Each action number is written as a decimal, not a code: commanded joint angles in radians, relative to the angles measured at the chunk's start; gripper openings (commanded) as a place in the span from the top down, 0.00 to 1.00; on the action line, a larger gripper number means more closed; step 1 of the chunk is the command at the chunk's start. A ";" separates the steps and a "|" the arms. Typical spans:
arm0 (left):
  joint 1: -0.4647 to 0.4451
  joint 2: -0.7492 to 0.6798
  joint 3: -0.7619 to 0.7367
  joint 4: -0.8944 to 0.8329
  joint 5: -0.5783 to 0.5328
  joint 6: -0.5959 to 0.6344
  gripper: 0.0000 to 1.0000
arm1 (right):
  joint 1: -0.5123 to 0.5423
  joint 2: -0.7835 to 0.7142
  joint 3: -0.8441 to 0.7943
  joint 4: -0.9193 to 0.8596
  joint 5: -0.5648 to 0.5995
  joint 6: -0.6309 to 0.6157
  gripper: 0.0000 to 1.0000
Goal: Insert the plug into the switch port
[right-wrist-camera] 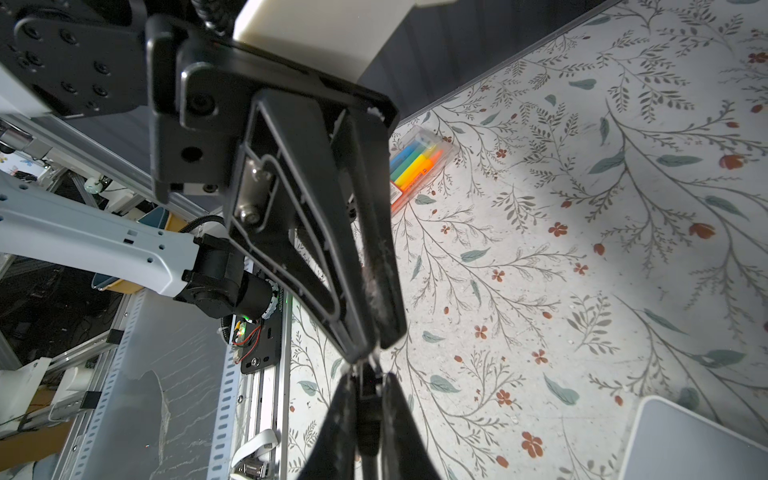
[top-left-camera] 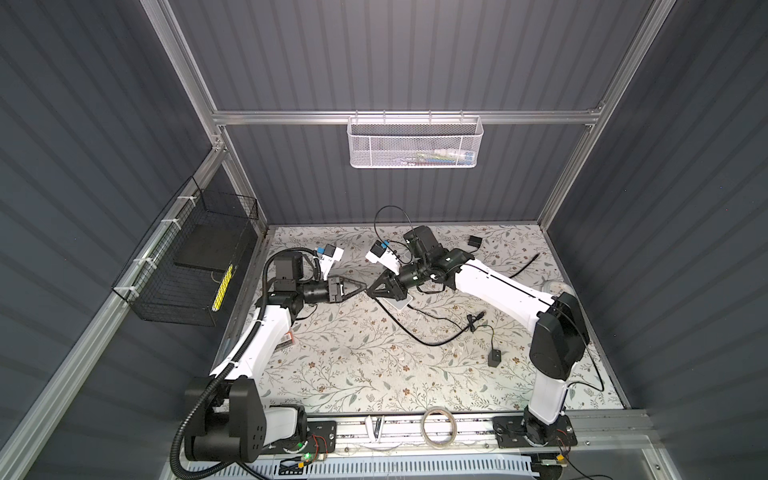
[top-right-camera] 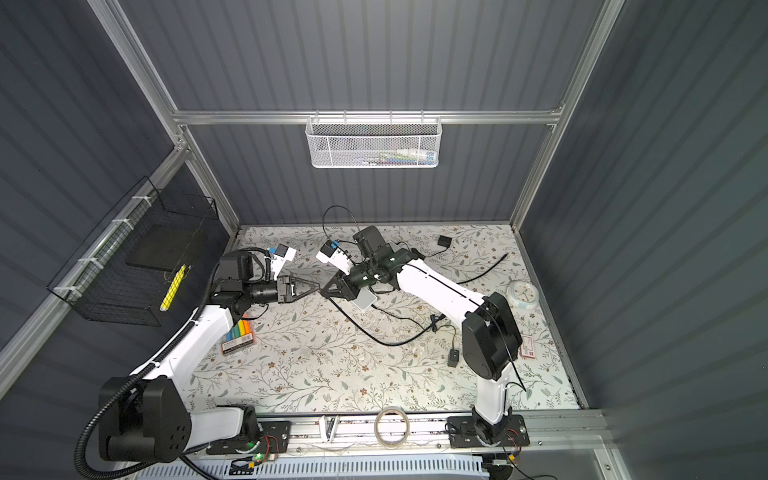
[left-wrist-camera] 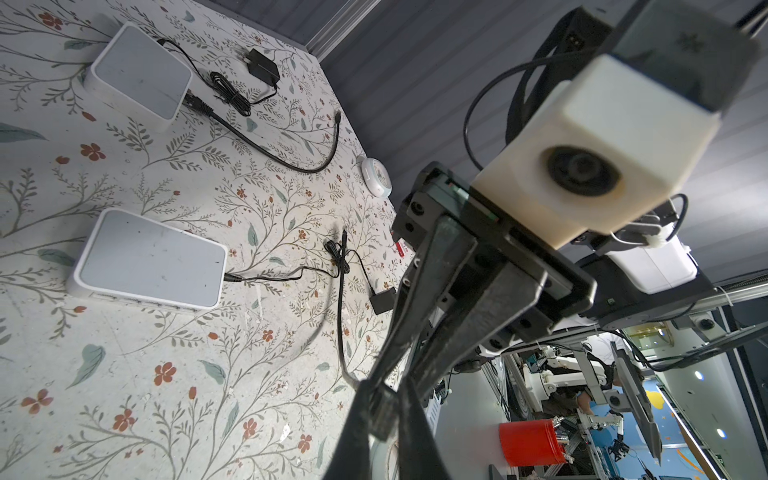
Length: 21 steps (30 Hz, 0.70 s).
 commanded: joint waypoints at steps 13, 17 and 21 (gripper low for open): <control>-0.007 0.079 0.069 -0.059 -0.127 -0.057 1.00 | 0.062 -0.096 -0.076 -0.033 0.467 -0.156 0.76; -0.007 0.080 0.071 -0.063 -0.132 -0.064 1.00 | 0.090 -0.057 -0.044 -0.033 0.488 -0.158 0.75; -0.007 0.075 0.070 -0.078 -0.136 -0.061 1.00 | 0.109 -0.021 -0.009 -0.039 0.445 -0.165 0.72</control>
